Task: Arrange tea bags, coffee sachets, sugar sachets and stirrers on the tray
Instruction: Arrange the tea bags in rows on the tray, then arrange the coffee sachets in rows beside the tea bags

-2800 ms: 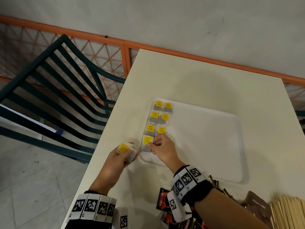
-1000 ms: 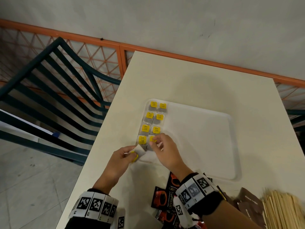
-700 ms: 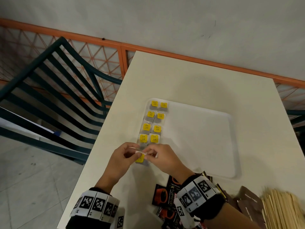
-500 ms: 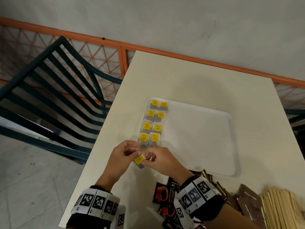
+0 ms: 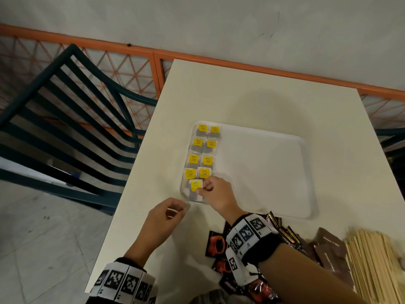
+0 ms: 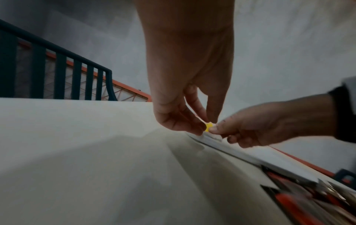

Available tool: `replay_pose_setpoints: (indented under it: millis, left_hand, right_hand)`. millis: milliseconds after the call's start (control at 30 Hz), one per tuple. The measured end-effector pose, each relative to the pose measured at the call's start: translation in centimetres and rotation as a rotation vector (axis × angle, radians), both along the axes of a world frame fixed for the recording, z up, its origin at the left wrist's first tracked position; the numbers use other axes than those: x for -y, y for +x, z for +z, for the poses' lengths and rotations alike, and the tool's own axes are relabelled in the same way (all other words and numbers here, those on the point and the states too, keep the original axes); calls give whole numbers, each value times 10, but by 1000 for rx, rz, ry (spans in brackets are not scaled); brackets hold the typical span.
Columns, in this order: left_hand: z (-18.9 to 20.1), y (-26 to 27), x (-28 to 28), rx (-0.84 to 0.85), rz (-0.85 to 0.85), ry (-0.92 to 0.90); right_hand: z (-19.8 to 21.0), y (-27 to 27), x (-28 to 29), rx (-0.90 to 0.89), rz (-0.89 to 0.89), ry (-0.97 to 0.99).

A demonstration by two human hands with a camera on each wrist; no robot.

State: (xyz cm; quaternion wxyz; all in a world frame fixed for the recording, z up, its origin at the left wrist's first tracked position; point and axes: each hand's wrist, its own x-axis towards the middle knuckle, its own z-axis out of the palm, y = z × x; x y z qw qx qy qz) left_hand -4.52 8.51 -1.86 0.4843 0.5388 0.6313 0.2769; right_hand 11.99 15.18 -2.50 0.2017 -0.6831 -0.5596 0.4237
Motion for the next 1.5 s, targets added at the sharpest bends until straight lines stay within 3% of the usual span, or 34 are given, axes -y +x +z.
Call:
replay_pose_setpoints:
  millis: [300, 633, 800, 1000, 1400, 1500]
  left_hand:
    - [-3, 23, 25, -86, -183, -35]
    - [-7, 69, 37, -318, -438, -68]
    - [-7, 83, 46, -435, -492, -41]
    - [-2, 87, 50, -293, -439, -70]
    - [0, 117, 34, -175, -230, -91]
    - [1, 116, 31, -4, -192, -219]
  right_hand:
    - [14, 16, 11, 70, 14, 27]
    - [39, 122, 83, 156, 199, 80]
    - [22, 162, 109, 404, 129, 187]
    - [27, 169, 121, 491, 288, -79]
    - [19, 143, 117, 525, 391, -85]
    - [19, 140, 118, 513, 404, -72]
